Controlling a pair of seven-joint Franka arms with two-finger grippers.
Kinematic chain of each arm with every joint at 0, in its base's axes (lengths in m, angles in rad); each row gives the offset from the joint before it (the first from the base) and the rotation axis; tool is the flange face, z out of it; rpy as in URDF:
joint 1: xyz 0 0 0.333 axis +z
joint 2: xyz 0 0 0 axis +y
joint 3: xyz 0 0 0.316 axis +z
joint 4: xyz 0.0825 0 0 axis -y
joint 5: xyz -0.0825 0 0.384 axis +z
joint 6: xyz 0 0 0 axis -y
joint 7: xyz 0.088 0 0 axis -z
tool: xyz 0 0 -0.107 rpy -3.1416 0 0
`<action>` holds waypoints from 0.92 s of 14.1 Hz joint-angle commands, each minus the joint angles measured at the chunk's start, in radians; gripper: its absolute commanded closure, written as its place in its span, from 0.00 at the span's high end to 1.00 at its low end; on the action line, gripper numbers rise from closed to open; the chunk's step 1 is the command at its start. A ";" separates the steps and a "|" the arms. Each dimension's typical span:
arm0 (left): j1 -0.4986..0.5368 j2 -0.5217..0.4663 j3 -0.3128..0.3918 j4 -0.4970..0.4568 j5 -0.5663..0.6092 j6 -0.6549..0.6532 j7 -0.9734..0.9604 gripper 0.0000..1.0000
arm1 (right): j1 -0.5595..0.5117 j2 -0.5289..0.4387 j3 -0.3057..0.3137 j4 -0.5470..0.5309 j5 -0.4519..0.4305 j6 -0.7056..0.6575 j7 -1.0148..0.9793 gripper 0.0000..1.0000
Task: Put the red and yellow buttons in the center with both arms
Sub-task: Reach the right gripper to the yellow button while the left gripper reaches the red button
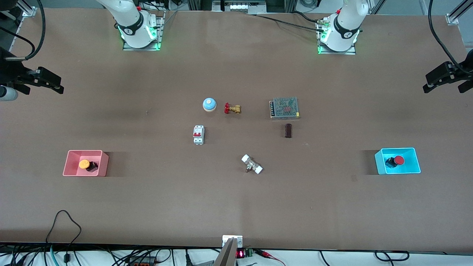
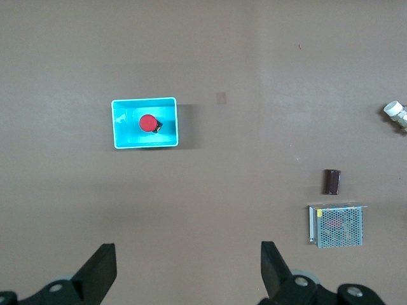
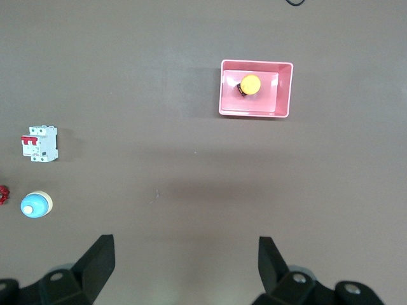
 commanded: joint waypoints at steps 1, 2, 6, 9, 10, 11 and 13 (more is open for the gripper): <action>-0.001 -0.024 0.002 -0.024 -0.001 0.011 -0.004 1.00 | -0.001 -0.015 -0.001 0.004 -0.003 -0.030 0.003 1.00; -0.001 -0.024 0.002 -0.024 0.000 0.011 -0.004 1.00 | -0.004 -0.012 -0.002 0.004 0.000 -0.024 0.008 1.00; -0.001 -0.017 0.002 -0.024 0.000 0.011 -0.004 1.00 | -0.018 0.083 -0.007 0.004 -0.001 0.016 0.009 1.00; 0.019 0.040 0.008 -0.024 0.002 0.050 0.013 1.00 | -0.009 0.169 -0.007 0.005 -0.006 0.074 0.006 1.00; 0.032 0.061 0.008 -0.022 0.002 0.075 0.016 1.00 | -0.003 0.207 -0.005 0.007 -0.012 0.121 0.006 1.00; 0.044 0.089 0.009 -0.019 0.002 0.098 0.039 1.00 | -0.007 0.227 -0.005 0.005 -0.011 0.157 0.008 1.00; 0.078 0.143 0.011 -0.015 0.003 0.132 0.079 1.00 | -0.038 0.267 -0.008 0.004 0.000 0.216 -0.003 1.00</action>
